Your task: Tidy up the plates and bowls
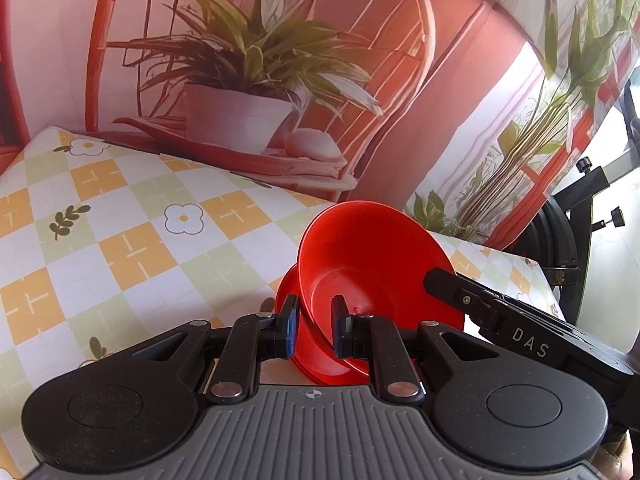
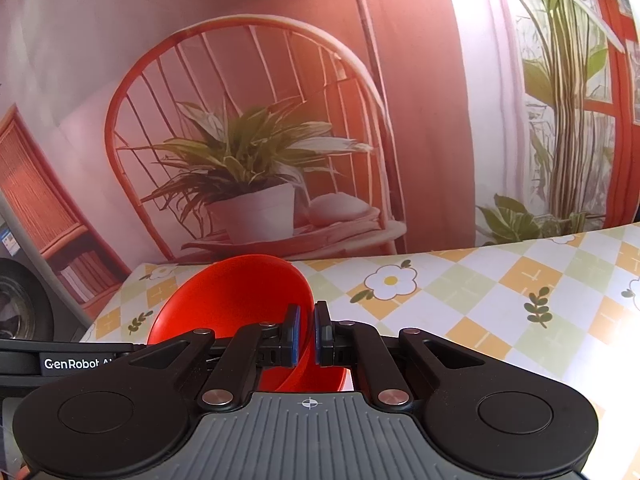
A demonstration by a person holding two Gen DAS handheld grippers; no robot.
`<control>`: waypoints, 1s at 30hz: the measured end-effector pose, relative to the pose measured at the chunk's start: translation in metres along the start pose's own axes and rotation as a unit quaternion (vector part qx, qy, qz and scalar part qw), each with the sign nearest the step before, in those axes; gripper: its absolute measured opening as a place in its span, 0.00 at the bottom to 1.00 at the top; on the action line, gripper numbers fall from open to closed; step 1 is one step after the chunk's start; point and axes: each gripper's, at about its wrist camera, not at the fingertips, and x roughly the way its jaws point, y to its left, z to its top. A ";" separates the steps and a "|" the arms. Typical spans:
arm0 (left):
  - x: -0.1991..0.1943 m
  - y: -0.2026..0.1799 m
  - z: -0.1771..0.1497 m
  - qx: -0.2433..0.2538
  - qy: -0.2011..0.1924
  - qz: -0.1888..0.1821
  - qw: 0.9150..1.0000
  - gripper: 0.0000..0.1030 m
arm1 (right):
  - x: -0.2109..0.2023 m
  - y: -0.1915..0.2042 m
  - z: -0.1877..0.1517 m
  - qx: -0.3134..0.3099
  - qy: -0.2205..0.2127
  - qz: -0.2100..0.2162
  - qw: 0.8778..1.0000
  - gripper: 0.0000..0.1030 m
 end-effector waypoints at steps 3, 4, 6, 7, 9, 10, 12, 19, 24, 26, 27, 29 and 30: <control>0.003 0.000 -0.001 0.007 0.001 0.003 1.000 0.16 | 0.004 -0.002 -0.002 -0.001 0.004 -0.002 1.000 0.06; 0.004 0.000 -0.001 0.010 0.002 0.003 1.000 0.16 | 0.005 -0.002 -0.003 -0.001 0.005 -0.003 1.000 0.06; 0.006 -0.001 -0.001 0.017 0.005 0.006 1.000 0.16 | 0.007 -0.002 -0.005 -0.002 0.007 -0.003 1.000 0.06; 0.007 -0.001 -0.001 0.020 0.007 0.008 1.000 0.16 | 0.009 -0.002 -0.006 -0.002 0.009 -0.003 1.000 0.06; 0.010 0.001 0.000 0.022 0.011 0.010 1.000 0.16 | 0.011 -0.002 -0.007 -0.002 0.012 -0.004 1.000 0.06; 0.011 0.001 0.000 0.022 0.012 0.011 1.000 0.16 | 0.012 -0.002 -0.008 -0.001 0.013 -0.003 1.000 0.06; 0.013 0.002 0.000 0.022 0.018 0.010 1.000 0.16 | 0.012 -0.003 -0.009 -0.001 0.014 -0.003 1.000 0.06; 0.014 0.001 -0.004 0.016 0.021 0.001 1.000 0.16 | 0.012 -0.009 -0.013 0.003 0.017 -0.011 1.000 0.06; 0.014 -0.005 -0.002 0.033 0.028 0.008 0.999 0.21 | 0.011 -0.009 -0.014 0.002 0.018 -0.012 1.000 0.06; 0.013 -0.008 -0.001 0.046 0.031 0.009 0.998 0.24 | 0.011 -0.010 -0.015 0.004 0.019 -0.012 1.000 0.06; 0.013 -0.010 0.000 0.051 0.033 0.011 0.998 0.25 | 0.011 -0.010 -0.016 0.005 0.020 -0.012 1.000 0.06; 0.013 -0.014 0.001 0.062 0.036 0.017 0.997 0.27 | 0.011 -0.010 -0.017 0.007 0.019 -0.011 1.000 0.06; 0.013 -0.015 0.001 0.068 0.036 0.021 0.997 0.31 | 0.010 -0.011 -0.017 0.007 0.018 -0.011 1.000 0.06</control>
